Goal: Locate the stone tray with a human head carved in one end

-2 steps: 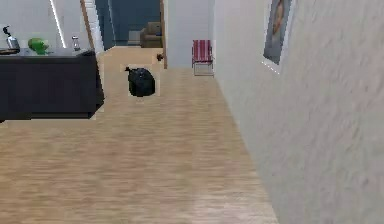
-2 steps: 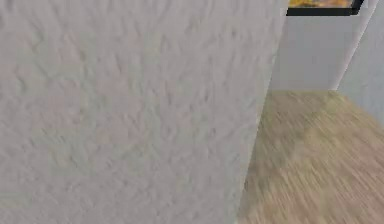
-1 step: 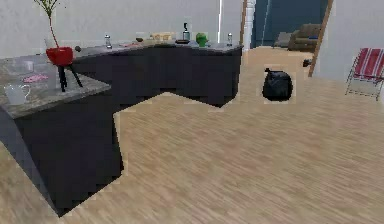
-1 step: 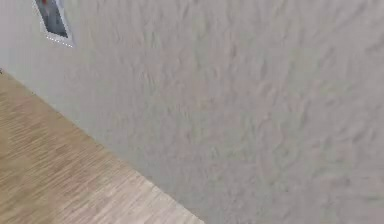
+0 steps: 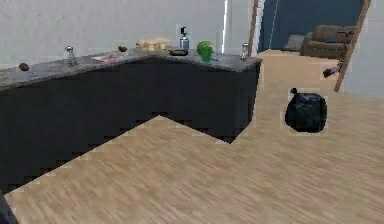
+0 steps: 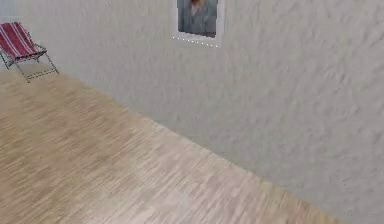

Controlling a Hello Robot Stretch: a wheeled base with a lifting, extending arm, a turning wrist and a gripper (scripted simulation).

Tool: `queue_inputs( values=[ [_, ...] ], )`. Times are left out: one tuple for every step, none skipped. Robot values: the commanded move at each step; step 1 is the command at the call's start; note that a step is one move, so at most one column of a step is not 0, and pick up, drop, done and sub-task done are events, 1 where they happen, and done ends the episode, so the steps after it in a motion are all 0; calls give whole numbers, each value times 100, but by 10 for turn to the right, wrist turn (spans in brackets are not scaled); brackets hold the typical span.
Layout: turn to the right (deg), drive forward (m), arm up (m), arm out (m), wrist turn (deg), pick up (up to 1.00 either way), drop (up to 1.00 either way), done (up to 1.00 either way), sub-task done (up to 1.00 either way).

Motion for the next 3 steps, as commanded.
queue_inputs(
  values=[
    [0,35,0,0,0,0,0,0,0],
    [-60,0,0,0,0,0,0,0,0],
    [0,50,0,0,0,0,0,0,0]
  ],
)
